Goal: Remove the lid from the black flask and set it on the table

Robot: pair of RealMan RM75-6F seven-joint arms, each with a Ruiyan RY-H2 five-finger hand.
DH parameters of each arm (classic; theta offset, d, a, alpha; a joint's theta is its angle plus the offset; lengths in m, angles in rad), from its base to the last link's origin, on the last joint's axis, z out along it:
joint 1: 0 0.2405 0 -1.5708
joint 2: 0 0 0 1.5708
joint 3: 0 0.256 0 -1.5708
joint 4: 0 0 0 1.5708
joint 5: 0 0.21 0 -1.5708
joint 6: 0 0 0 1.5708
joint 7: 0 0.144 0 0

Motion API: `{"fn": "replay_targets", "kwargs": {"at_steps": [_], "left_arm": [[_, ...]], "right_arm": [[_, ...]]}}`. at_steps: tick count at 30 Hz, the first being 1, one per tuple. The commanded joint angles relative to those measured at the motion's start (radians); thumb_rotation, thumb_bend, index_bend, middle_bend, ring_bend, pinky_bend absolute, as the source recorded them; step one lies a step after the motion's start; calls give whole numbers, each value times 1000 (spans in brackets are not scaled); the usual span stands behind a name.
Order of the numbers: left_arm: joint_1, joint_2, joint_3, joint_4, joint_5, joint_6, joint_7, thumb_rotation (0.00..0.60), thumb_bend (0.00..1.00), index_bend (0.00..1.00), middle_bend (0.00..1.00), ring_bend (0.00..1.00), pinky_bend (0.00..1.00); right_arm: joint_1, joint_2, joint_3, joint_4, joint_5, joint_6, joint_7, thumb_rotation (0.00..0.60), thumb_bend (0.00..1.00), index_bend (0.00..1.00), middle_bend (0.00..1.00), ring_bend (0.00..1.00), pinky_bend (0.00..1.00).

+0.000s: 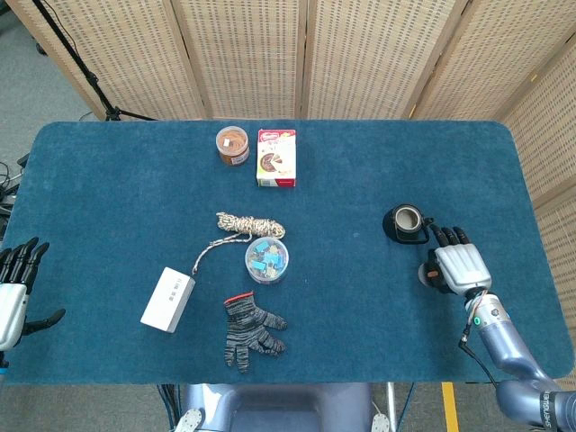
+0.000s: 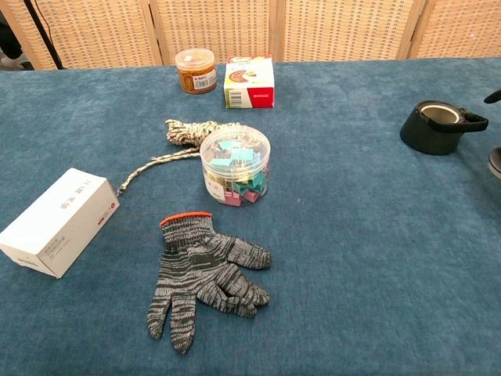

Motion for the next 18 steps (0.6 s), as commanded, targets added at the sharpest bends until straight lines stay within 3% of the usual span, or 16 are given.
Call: {"fn": "replay_targets", "kwargs": {"at_steps": [1,9,18], "left_arm": [[1,0,2,0,4,2,0,600,31,0,0,0,0],[6,-2,5,0,13,10,1,600,31,0,0,0,0],[7,-2,5,0,18,12,1,600,31,0,0,0,0]], "right_arm": [[-17,-13,-1,25,-14,-2,18,600,430,632,0,0,0],[-45,-29,8,68,-48,-18,56,600,430,453,0,0,0],[-70,-15,25,51,-82,-8,69,600,430,437,0,0,0]]}}
